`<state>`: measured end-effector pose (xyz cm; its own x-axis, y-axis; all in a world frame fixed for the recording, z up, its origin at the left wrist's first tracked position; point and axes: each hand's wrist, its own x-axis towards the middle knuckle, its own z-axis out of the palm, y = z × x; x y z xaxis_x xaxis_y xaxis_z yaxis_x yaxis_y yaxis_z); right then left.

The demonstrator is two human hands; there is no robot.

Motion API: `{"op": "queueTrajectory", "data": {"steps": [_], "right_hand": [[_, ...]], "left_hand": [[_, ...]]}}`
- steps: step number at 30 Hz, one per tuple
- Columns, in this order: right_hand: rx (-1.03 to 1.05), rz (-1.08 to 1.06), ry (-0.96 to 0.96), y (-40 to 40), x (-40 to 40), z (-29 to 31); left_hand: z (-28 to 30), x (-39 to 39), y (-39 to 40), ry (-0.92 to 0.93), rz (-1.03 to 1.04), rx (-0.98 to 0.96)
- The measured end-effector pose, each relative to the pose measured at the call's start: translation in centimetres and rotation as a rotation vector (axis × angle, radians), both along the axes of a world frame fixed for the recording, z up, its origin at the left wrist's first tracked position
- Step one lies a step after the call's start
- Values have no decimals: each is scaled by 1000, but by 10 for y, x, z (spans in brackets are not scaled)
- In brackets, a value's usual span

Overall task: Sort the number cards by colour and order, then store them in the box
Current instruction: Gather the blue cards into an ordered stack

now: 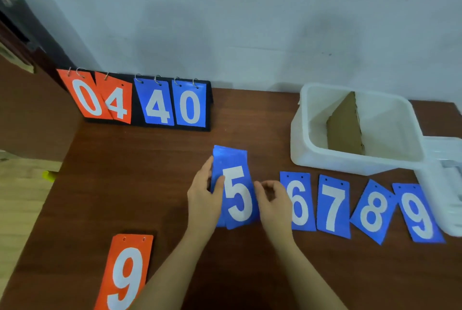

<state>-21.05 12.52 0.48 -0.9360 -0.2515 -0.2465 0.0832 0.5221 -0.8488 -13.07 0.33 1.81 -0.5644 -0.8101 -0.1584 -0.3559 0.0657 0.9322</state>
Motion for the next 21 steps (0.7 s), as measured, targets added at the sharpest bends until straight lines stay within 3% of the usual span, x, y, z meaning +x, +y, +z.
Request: {"op": "queueTrajectory", "data": {"steps": [3,5,6,11,19,21], "right_hand": [[509,-58,176,34,-19,-16],[837,10,143,50,-19,-26],[901,64,145,52,-15,-32],[746,72,209,38,5,-41],[699,-152,-64,37,-20,-33],[570,-171,-105,36,-26,-28]], "left_hand": [[-6,-2,-2,16,-16,66],[-8,-4,-2,3,-30,107],[-8,-5,-2,-8,-46,117],[-10,-7,-15,-30,-90,79],[-13,-5,-29,-57,-126,104],[-13,-4,-26,-51,-128,120]]}}
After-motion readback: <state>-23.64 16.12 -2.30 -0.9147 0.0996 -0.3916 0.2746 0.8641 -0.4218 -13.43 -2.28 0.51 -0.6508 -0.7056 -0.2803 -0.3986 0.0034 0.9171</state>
